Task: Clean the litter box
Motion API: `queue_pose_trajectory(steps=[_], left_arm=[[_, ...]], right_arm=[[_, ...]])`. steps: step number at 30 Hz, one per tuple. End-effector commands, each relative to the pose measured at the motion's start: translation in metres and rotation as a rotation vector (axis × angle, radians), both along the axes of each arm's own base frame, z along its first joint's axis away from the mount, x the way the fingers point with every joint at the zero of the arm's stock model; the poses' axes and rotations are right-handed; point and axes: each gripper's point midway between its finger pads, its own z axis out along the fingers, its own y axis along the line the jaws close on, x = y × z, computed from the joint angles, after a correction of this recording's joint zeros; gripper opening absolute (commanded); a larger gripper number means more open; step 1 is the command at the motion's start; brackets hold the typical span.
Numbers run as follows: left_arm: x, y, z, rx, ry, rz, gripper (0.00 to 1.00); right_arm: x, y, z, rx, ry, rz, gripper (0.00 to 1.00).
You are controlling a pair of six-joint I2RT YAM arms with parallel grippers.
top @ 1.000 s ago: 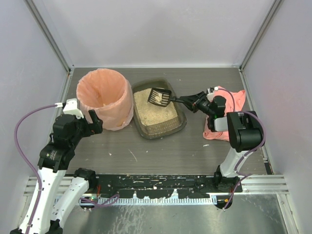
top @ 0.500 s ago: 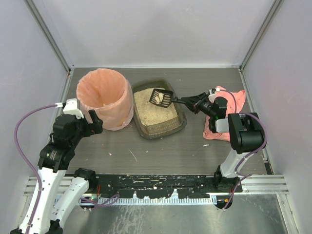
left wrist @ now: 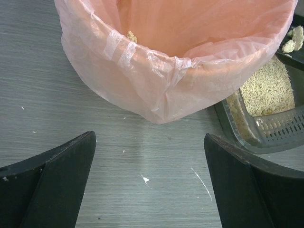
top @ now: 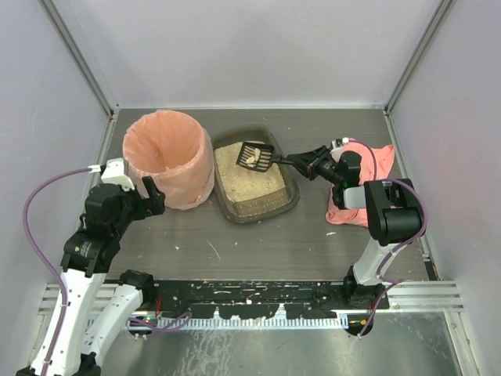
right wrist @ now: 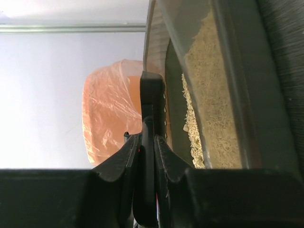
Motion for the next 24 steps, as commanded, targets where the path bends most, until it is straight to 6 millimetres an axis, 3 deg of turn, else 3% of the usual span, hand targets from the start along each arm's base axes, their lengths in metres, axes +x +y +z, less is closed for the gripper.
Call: queue_pose_trajectory(steps=[1, 2, 3, 5, 6, 8, 9, 11, 12, 14, 15, 17, 18, 21, 24], left_arm=[[0.004, 0.001, 0.013, -0.013, -0.045, 0.013, 0.98], [0.003, 0.001, 0.013, -0.014, -0.045, 0.01, 0.98], [0.004, 0.001, 0.013, -0.015, -0.049, 0.009, 0.98], [0.003, 0.002, 0.013, -0.013, -0.05, 0.014, 0.98], [0.003, 0.001, 0.014, -0.014, -0.051, 0.012, 0.98], [0.003, 0.0, 0.014, -0.016, -0.05, 0.008, 0.98], [0.003, 0.001, 0.014, -0.017, -0.053, 0.008, 0.98], [0.003, 0.001, 0.014, -0.015, -0.052, 0.012, 0.98], [0.003, 0.001, 0.014, -0.015, -0.053, 0.011, 0.98], [0.003, 0.0, 0.015, -0.017, -0.054, 0.007, 0.98], [0.003, 0.001, 0.014, -0.017, -0.054, 0.009, 0.98], [0.003, 0.001, 0.014, -0.017, -0.055, 0.014, 0.98], [0.003, 0.001, 0.014, -0.016, -0.055, 0.013, 0.98], [0.003, -0.001, 0.014, -0.02, -0.051, 0.0, 0.98], [0.003, 0.001, 0.014, -0.015, -0.053, 0.011, 0.98]], right_arm=[[0.0, 0.001, 0.027, -0.003, -0.106, 0.005, 0.01], [0.002, -0.011, 0.021, -0.004, -0.08, -0.054, 0.01], [0.004, -0.01, 0.017, -0.022, -0.076, -0.055, 0.01], [-0.002, 0.016, 0.022, -0.051, -0.106, 0.079, 0.01], [-0.001, 0.014, 0.028, -0.033, -0.125, 0.063, 0.01], [0.003, -0.017, 0.025, 0.006, -0.084, -0.082, 0.01], [0.004, -0.016, 0.025, -0.004, -0.074, -0.084, 0.01], [0.001, 0.018, 0.029, -0.086, -0.124, 0.082, 0.01], [-0.001, 0.02, 0.033, -0.082, -0.135, 0.086, 0.01], [0.003, -0.017, 0.023, -0.037, -0.062, -0.083, 0.01], [0.004, -0.026, 0.022, -0.021, -0.059, -0.125, 0.01], [-0.001, 0.011, 0.031, -0.053, -0.119, 0.063, 0.01], [-0.001, 0.019, 0.034, -0.055, -0.134, 0.089, 0.01], [0.003, -0.02, 0.023, -0.009, -0.07, -0.098, 0.01], [-0.001, 0.019, 0.03, -0.045, -0.117, 0.082, 0.01]])
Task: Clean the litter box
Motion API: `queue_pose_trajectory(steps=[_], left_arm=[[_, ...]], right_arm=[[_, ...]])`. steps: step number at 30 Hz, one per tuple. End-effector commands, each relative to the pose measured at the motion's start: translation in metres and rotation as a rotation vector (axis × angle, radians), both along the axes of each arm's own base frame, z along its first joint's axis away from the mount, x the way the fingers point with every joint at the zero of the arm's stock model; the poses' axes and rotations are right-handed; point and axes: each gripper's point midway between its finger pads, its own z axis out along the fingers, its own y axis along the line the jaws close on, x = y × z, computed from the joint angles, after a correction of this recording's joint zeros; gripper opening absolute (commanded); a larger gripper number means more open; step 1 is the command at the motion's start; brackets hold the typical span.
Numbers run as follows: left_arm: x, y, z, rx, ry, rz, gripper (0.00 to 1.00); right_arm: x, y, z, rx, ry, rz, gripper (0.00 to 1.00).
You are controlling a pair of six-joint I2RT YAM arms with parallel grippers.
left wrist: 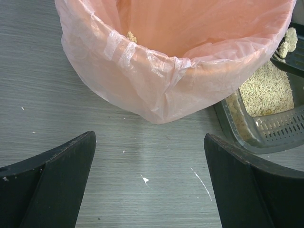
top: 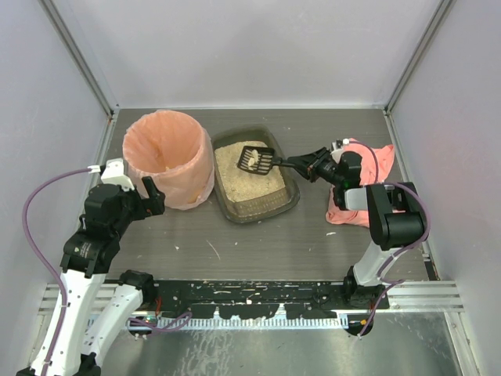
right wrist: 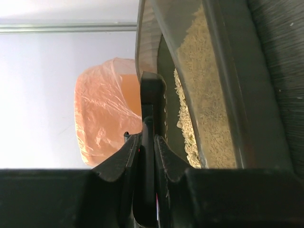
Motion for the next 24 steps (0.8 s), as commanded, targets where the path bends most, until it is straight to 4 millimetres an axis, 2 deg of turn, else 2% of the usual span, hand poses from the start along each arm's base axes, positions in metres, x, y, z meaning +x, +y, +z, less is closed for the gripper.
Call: queue_pose_trajectory(steps=[1, 3, 5, 8, 15, 17, 20, 24], left_arm=[[0.003, 0.001, 0.013, -0.014, -0.049, 0.011, 0.98], [0.003, 0.0, 0.015, -0.017, -0.053, 0.008, 0.98], [0.003, 0.001, 0.014, -0.016, -0.052, 0.012, 0.98], [0.003, 0.001, 0.014, -0.017, -0.053, 0.012, 0.98], [0.002, 0.001, 0.014, -0.017, -0.055, 0.011, 0.98], [0.002, 0.001, 0.015, -0.019, -0.058, 0.01, 0.98], [0.003, -0.001, 0.014, -0.021, -0.052, 0.004, 0.98], [0.004, -0.002, 0.012, -0.019, -0.04, -0.002, 0.98]], right_arm=[[0.001, 0.021, 0.032, 0.013, -0.117, 0.068, 0.01], [0.003, 0.001, 0.028, 0.047, -0.072, -0.027, 0.01], [0.006, -0.001, 0.039, 0.062, -0.086, -0.049, 0.01], [0.01, 0.005, 0.067, 0.086, -0.122, -0.042, 0.01], [0.018, 0.004, 0.131, 0.068, -0.179, -0.125, 0.01], [0.016, 0.012, 0.156, 0.063, -0.231, -0.13, 0.01], [0.014, 0.036, 0.197, 0.025, -0.319, -0.089, 0.01], [0.011, 0.086, 0.237, -0.075, -0.434, -0.011, 0.01]])
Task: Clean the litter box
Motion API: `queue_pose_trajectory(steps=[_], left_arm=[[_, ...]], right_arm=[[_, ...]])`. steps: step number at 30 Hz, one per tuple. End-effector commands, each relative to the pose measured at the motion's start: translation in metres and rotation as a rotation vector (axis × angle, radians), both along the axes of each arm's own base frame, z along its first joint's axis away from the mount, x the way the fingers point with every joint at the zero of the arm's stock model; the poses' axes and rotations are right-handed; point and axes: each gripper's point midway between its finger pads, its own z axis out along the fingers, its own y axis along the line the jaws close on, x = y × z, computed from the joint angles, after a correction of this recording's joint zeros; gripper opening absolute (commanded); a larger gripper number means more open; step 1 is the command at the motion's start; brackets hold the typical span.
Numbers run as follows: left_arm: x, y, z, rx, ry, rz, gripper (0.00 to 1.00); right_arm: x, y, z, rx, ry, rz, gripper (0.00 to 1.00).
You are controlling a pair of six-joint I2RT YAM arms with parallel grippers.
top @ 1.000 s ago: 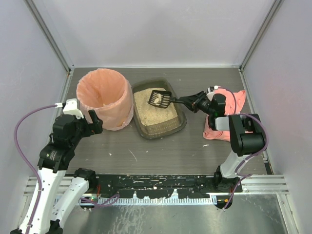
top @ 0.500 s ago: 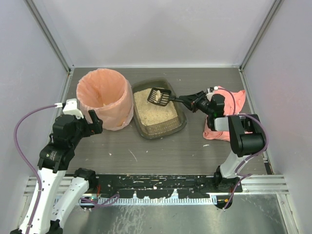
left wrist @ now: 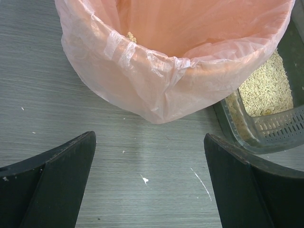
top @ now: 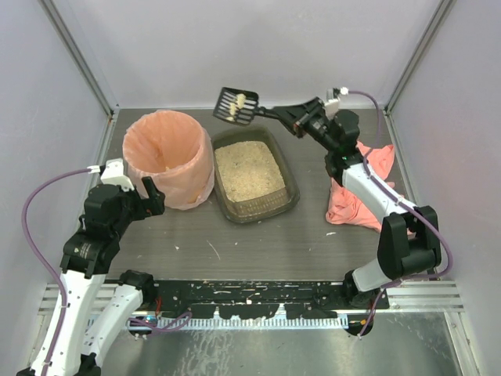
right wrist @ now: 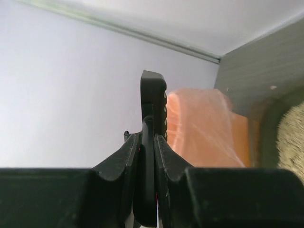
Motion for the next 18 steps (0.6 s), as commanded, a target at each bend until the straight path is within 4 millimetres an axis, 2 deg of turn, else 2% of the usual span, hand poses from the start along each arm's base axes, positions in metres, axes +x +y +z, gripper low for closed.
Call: queue_pose_trajectory(steps=[1, 2, 3, 5, 10, 14, 18], left_arm=[[0.004, -0.001, 0.012, -0.016, -0.038, 0.003, 0.98], [0.004, 0.0, 0.012, -0.016, -0.04, 0.006, 0.98], [0.004, 0.001, 0.013, -0.016, -0.044, 0.01, 0.98], [0.003, 0.002, 0.014, -0.015, -0.052, 0.014, 0.98], [0.003, 0.001, 0.013, -0.017, -0.048, 0.01, 0.98], [0.003, 0.0, 0.013, -0.017, -0.049, 0.009, 0.98], [0.003, 0.001, 0.014, -0.017, -0.051, 0.012, 0.98]], right_arm=[[-0.01, 0.053, 0.07, -0.139, -0.212, 0.044, 0.01], [-0.01, 0.067, 0.066, -0.183, -0.219, 0.064, 0.01], [-0.012, 0.083, 0.079, -0.22, -0.273, 0.082, 0.01], [-0.012, 0.109, 0.08, -0.317, -0.336, 0.104, 0.01], [-0.012, 0.161, 0.062, -0.503, -0.486, 0.181, 0.01], [-0.015, 0.19, 0.055, -0.662, -0.634, 0.206, 0.01], [-0.03, 0.207, 0.063, -0.829, -0.847, 0.191, 0.01]])
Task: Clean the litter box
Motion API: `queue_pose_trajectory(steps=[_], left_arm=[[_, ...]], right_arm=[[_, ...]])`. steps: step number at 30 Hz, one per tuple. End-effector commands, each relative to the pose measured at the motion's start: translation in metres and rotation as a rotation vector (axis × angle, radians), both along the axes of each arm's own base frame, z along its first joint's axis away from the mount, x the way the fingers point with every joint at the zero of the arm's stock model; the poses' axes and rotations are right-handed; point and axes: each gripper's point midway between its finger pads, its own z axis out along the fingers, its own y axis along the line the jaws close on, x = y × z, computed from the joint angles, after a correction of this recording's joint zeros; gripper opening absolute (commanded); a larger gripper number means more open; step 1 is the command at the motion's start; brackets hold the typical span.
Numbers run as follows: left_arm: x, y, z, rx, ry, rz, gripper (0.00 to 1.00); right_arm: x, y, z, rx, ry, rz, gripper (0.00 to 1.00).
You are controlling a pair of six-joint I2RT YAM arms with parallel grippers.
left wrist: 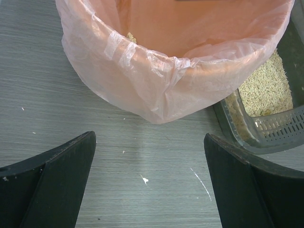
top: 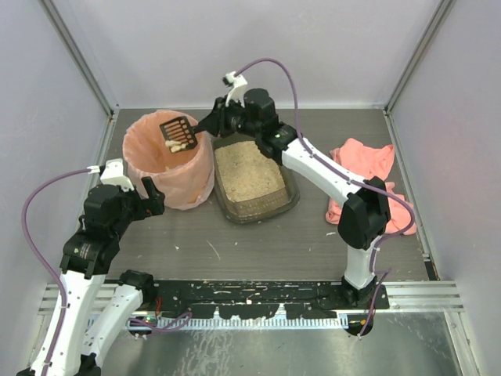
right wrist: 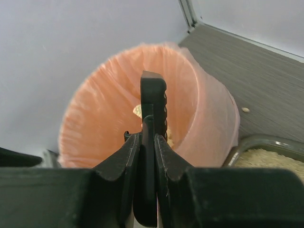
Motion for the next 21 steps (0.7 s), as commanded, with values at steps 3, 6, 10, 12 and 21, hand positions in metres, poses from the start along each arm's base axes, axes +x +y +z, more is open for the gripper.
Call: queue_pose_trajectory(steps=[3, 6, 10, 12, 21], left_arm=[[0.004, 0.0, 0.013, -0.018, -0.047, 0.009, 0.98], [0.004, 0.0, 0.013, -0.016, -0.047, 0.01, 0.98], [0.004, 0.0, 0.013, -0.017, -0.047, 0.01, 0.98], [0.004, 0.0, 0.012, -0.016, -0.045, 0.01, 0.98], [0.004, 0.001, 0.012, -0.014, -0.043, 0.013, 0.98]], right_arm=[[-0.027, 0.006, 0.061, -0.186, -0.495, -0.008, 0.01], [-0.04, 0.004, 0.069, -0.178, -0.571, -0.002, 0.01], [-0.056, 0.0, 0.077, -0.186, -0.654, 0.029, 0.01], [-0.062, -0.002, 0.08, -0.221, -0.722, 0.019, 0.01], [-0.073, -0.008, 0.104, -0.151, -0.744, -0.04, 0.01]])
